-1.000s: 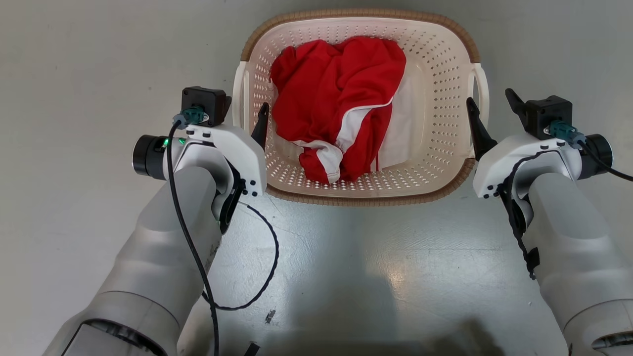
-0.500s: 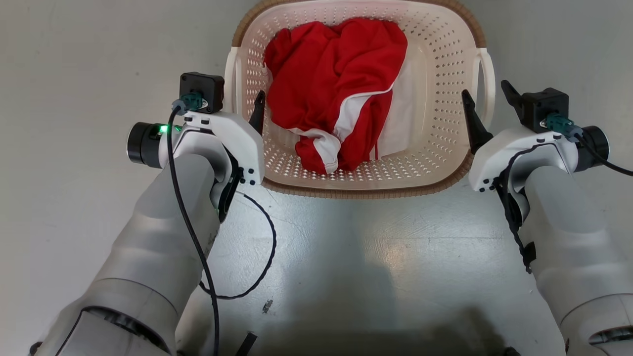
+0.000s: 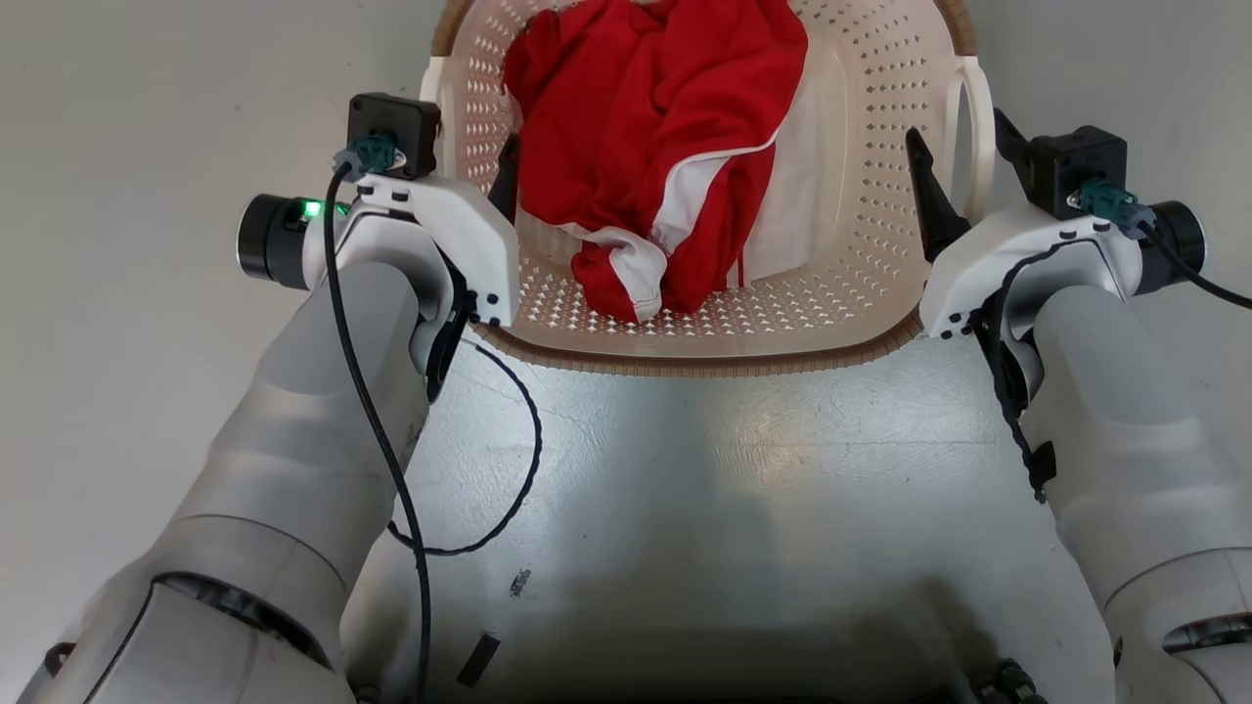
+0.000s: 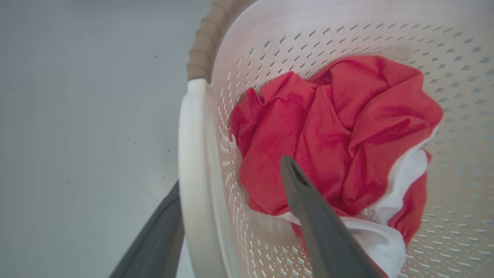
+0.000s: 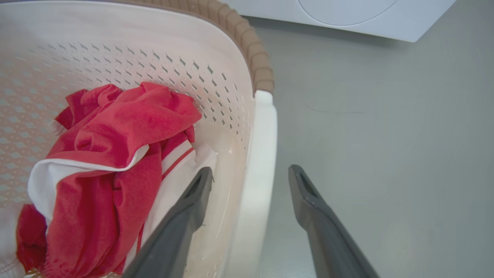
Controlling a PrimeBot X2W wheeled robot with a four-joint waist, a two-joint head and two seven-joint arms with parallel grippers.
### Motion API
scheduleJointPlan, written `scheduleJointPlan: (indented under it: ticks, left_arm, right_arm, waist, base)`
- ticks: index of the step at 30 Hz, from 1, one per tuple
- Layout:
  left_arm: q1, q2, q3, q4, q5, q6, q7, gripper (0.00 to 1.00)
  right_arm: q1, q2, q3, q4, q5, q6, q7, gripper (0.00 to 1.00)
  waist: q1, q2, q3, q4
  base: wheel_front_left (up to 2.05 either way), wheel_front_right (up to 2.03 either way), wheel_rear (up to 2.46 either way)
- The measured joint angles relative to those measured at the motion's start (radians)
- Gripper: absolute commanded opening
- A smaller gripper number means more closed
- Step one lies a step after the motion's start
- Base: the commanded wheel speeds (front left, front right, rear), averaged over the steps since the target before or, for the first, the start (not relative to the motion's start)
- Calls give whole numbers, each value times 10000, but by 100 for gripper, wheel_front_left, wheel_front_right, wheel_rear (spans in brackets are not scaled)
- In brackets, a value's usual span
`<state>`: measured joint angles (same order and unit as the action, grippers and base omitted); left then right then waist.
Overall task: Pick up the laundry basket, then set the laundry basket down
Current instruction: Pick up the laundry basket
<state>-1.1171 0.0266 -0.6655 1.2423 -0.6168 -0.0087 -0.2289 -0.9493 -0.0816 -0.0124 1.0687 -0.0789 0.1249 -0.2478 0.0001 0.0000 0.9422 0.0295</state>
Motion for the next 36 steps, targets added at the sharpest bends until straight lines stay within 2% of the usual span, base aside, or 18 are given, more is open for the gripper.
scheduleJointPlan:
  ticks: [14,36]
  left_arm:
    - [-271,0,-188,272,-90,84,12,100]
    - [-414,19,-428,451,-176,82,100,100]
  right_arm:
    - [-69,61,73,17,121,-2,0,100]
    - [-213,73,715,451,917,-2,0,100]
  waist:
    - [0,0,366,-119]
    - [0,0,253,-170]
  base:
    - [0,0,0]
    - [0,0,0]
